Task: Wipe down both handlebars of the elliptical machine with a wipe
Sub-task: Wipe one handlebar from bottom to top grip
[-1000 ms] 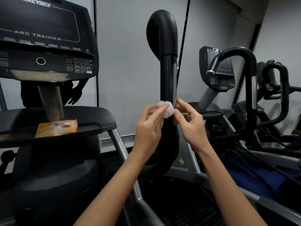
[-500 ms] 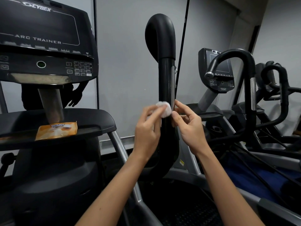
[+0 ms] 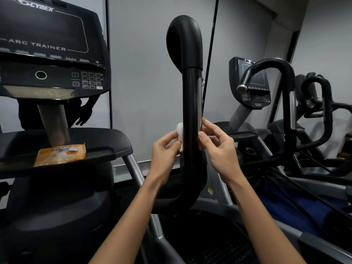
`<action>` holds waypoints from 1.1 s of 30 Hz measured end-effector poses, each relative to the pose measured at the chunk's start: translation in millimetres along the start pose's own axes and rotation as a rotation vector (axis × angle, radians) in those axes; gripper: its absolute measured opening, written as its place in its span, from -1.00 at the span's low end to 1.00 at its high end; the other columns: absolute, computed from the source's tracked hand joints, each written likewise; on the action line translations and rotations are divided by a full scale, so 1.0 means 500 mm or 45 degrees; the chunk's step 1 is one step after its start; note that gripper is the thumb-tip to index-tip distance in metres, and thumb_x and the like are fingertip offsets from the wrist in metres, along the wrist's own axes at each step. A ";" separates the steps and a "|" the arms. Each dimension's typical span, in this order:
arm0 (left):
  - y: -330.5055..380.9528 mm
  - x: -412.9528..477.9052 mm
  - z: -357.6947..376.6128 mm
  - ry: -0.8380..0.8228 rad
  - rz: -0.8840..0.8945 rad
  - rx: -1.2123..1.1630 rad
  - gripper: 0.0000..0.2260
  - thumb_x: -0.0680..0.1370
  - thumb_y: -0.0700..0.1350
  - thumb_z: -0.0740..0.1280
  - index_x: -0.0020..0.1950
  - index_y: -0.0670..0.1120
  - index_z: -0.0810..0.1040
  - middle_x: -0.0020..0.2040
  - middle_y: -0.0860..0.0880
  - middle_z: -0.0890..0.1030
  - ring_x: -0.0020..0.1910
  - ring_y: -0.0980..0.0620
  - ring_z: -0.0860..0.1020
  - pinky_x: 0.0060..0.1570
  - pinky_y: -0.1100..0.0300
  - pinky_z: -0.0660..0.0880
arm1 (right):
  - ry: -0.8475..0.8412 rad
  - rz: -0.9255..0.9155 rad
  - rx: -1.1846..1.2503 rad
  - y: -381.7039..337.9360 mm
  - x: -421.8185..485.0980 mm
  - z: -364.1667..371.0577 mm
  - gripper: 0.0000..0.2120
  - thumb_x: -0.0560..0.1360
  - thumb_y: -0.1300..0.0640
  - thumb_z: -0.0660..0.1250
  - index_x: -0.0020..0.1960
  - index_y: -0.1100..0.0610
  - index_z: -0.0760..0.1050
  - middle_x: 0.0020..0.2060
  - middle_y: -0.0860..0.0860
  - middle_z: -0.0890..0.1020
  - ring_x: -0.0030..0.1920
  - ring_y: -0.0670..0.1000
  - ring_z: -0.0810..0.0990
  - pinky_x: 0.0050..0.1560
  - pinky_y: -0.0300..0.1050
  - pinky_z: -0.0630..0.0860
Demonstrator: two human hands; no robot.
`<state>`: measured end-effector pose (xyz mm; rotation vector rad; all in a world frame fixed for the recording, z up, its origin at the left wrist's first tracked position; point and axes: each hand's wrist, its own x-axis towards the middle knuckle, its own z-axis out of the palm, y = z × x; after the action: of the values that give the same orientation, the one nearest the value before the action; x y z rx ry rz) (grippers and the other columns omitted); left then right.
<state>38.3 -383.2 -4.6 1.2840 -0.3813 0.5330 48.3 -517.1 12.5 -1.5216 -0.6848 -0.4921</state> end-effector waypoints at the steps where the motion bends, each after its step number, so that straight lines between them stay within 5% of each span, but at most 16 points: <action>1: 0.003 -0.008 0.003 0.064 0.036 -0.008 -0.78 0.54 -0.29 0.28 0.10 -0.07 0.62 -0.01 -0.17 0.66 -0.07 0.07 0.63 -0.01 0.18 0.57 | -0.003 0.000 0.001 0.001 0.000 0.000 -0.64 0.54 0.21 0.28 0.33 0.07 0.44 0.01 0.14 0.61 -0.08 -0.02 0.63 -0.05 -0.19 0.55; 3: 0.017 -0.006 0.011 0.147 0.140 -0.022 -0.76 0.53 -0.30 0.29 0.03 0.02 0.61 0.03 -0.14 0.63 -0.09 0.16 0.63 -0.07 0.31 0.54 | -0.008 -0.008 0.007 0.000 0.000 0.001 -0.64 0.54 0.22 0.28 0.33 0.09 0.44 0.01 0.16 0.61 -0.11 -0.04 0.63 -0.10 -0.22 0.54; 6: 0.045 0.035 0.022 0.097 0.172 -0.024 -0.79 0.57 -0.26 0.25 0.11 -0.01 0.57 0.10 -0.12 0.63 0.05 0.04 0.61 0.03 0.21 0.55 | 0.007 -0.017 0.010 0.000 0.001 0.003 -0.64 0.54 0.22 0.28 0.33 0.10 0.44 0.06 0.14 0.60 -0.10 -0.04 0.63 -0.12 -0.23 0.54; 10: 0.055 0.078 0.009 -0.166 -0.165 -0.441 -0.70 0.55 -0.42 0.11 0.14 -0.19 0.53 -0.11 -0.09 0.64 -0.14 0.03 0.62 -0.09 0.25 0.56 | 0.011 -0.020 -0.009 0.003 0.002 0.002 -0.65 0.54 0.23 0.28 0.31 0.08 0.45 0.07 0.16 0.60 -0.07 0.01 0.64 -0.09 -0.21 0.56; 13: 0.036 0.061 -0.009 -0.304 -0.296 -0.406 -0.71 0.52 -0.44 0.13 0.14 -0.23 0.53 -0.05 -0.14 0.63 -0.11 0.03 0.61 -0.08 0.25 0.55 | 0.023 -0.038 -0.043 0.006 0.004 0.002 -0.66 0.54 0.23 0.29 0.30 0.06 0.45 0.07 0.18 0.60 -0.02 0.08 0.63 0.02 -0.05 0.58; 16: 0.012 0.024 -0.023 -0.192 -0.291 -0.279 -0.73 0.53 -0.41 0.20 0.12 -0.19 0.56 -0.08 -0.06 0.66 -0.10 0.08 0.62 -0.05 0.27 0.56 | 0.025 -0.050 -0.063 0.011 0.003 0.002 -0.66 0.54 0.21 0.29 0.30 0.03 0.44 0.07 0.18 0.60 0.01 0.09 0.63 0.08 0.03 0.57; 20: 0.027 0.013 -0.017 0.063 -0.015 0.029 -0.75 0.53 -0.28 0.30 0.20 -0.16 0.57 0.02 -0.04 0.67 -0.04 0.12 0.63 0.03 0.22 0.56 | 0.015 -0.062 -0.043 0.008 0.004 0.002 -0.65 0.54 0.24 0.27 0.30 0.04 0.43 0.05 0.20 0.58 -0.03 0.09 0.63 -0.02 -0.13 0.58; 23: 0.056 0.041 0.009 0.059 0.063 -0.042 -0.83 0.58 -0.21 0.26 0.11 -0.10 0.60 -0.03 -0.02 0.67 -0.08 0.13 0.62 -0.05 0.26 0.55 | 0.023 -0.059 -0.036 0.007 0.004 0.004 -0.65 0.54 0.25 0.27 0.31 0.08 0.43 0.03 0.21 0.58 -0.07 0.07 0.62 -0.11 -0.22 0.56; 27: 0.043 0.066 0.019 -0.134 -0.217 -0.393 -0.75 0.58 -0.35 0.10 0.06 -0.18 0.55 -0.16 -0.07 0.65 -0.17 0.05 0.61 -0.17 0.28 0.56 | 0.027 -0.053 -0.064 0.011 0.006 0.003 -0.64 0.54 0.23 0.28 0.33 0.12 0.44 0.05 0.19 0.59 -0.03 0.09 0.63 -0.03 -0.07 0.58; 30: 0.017 0.039 0.005 -0.247 -0.345 -0.374 -0.74 0.58 -0.33 0.12 0.20 -0.27 0.51 -0.03 -0.15 0.65 -0.07 0.00 0.60 -0.10 0.25 0.57 | 0.031 -0.049 -0.072 0.011 0.007 0.000 -0.65 0.54 0.22 0.29 0.32 0.10 0.44 0.05 0.19 0.59 0.01 0.12 0.63 0.04 0.01 0.58; 33: 0.005 -0.003 -0.005 -0.177 -0.364 -0.212 -0.80 0.58 -0.31 0.17 0.07 -0.23 0.57 -0.28 -0.02 0.59 -0.21 0.09 0.55 -0.23 0.35 0.53 | 0.033 -0.054 -0.092 0.013 0.007 0.000 -0.65 0.54 0.21 0.28 0.32 0.08 0.43 0.04 0.20 0.59 0.00 0.13 0.63 0.07 0.03 0.57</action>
<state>35.8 -380.7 -4.1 1.1922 -0.3425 0.1671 55.1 -516.5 10.0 -1.5679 -0.6866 -0.5732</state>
